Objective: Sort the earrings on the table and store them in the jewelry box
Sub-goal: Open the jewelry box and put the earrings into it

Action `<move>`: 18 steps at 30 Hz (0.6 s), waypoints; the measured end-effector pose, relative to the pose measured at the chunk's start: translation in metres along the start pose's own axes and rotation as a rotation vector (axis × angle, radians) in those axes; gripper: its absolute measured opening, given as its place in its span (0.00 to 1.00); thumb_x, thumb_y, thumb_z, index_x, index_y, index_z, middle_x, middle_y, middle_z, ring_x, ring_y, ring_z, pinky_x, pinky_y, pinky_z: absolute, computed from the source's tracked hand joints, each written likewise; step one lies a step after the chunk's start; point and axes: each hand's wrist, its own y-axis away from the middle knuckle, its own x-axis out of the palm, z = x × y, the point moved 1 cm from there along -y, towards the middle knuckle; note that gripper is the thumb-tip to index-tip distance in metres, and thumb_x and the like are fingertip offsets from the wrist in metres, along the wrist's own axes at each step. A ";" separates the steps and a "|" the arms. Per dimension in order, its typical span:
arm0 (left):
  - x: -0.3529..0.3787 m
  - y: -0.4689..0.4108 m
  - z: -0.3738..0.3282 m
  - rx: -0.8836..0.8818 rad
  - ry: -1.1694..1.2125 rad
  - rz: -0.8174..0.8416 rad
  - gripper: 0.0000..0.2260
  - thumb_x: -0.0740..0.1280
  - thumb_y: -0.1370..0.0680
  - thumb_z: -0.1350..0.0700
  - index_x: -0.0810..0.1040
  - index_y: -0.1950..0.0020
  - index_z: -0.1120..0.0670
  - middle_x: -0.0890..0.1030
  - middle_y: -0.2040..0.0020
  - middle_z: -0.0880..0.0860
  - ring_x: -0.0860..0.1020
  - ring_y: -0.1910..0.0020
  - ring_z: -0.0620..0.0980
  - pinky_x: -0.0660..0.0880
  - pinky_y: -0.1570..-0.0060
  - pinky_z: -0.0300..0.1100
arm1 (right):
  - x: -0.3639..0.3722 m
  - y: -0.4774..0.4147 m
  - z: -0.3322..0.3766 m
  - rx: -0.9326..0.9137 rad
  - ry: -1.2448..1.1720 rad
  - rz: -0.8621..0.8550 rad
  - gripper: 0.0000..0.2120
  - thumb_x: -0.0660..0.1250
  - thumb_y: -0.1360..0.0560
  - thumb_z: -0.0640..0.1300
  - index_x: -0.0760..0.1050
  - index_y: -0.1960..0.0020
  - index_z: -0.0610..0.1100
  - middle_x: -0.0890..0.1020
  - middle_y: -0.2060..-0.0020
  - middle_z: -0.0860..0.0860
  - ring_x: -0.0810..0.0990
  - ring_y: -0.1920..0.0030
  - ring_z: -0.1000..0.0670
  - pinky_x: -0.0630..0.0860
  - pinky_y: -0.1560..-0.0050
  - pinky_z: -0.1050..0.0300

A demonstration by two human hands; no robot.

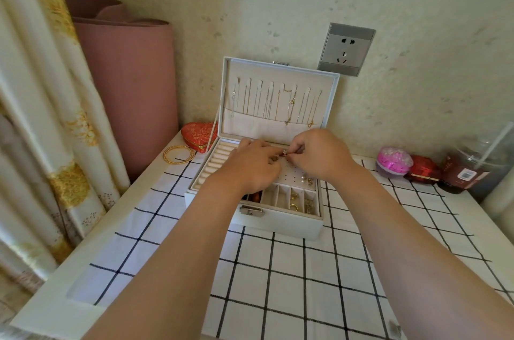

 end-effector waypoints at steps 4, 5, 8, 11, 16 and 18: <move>0.001 0.000 -0.001 -0.005 -0.020 -0.007 0.22 0.55 0.19 0.47 0.66 0.25 0.43 0.65 0.26 0.48 0.56 0.26 0.52 0.57 0.27 0.53 | -0.004 -0.001 -0.002 -0.019 -0.042 0.089 0.07 0.69 0.25 0.45 0.83 0.61 0.51 0.83 0.66 0.56 0.82 0.66 0.55 0.82 0.56 0.52; 0.001 0.000 -0.001 -0.002 -0.028 -0.010 0.22 0.56 0.19 0.47 0.66 0.24 0.43 0.65 0.26 0.48 0.56 0.26 0.52 0.57 0.27 0.52 | -0.006 -0.002 -0.003 -0.011 -0.070 0.104 0.09 0.68 0.25 0.44 0.84 0.62 0.50 0.84 0.66 0.55 0.83 0.64 0.54 0.82 0.54 0.50; 0.002 0.001 -0.001 0.001 -0.036 -0.018 0.23 0.57 0.20 0.47 0.65 0.24 0.44 0.65 0.26 0.48 0.56 0.26 0.51 0.57 0.27 0.52 | -0.008 0.000 -0.002 -0.004 -0.102 0.127 0.09 0.67 0.24 0.44 0.85 0.58 0.50 0.85 0.61 0.56 0.83 0.58 0.55 0.82 0.50 0.51; 0.002 0.001 -0.001 0.005 -0.039 -0.019 0.24 0.58 0.21 0.49 0.65 0.24 0.43 0.64 0.26 0.48 0.56 0.26 0.51 0.56 0.27 0.52 | -0.010 0.002 -0.002 0.004 -0.088 0.162 0.11 0.66 0.25 0.42 0.85 0.52 0.53 0.84 0.57 0.58 0.82 0.58 0.58 0.81 0.49 0.54; 0.005 0.002 -0.001 0.008 -0.043 -0.024 0.26 0.59 0.22 0.48 0.62 0.23 0.42 0.63 0.26 0.48 0.55 0.26 0.51 0.56 0.28 0.52 | -0.012 0.000 -0.002 0.030 -0.066 0.191 0.10 0.68 0.26 0.41 0.85 0.53 0.54 0.84 0.59 0.60 0.82 0.57 0.58 0.81 0.48 0.53; 0.005 0.001 0.000 0.007 -0.044 -0.024 0.25 0.59 0.22 0.48 0.64 0.24 0.41 0.63 0.26 0.48 0.55 0.26 0.51 0.55 0.28 0.52 | -0.009 -0.001 -0.002 0.033 -0.067 0.175 0.10 0.69 0.26 0.41 0.85 0.54 0.54 0.84 0.56 0.59 0.82 0.54 0.56 0.81 0.46 0.52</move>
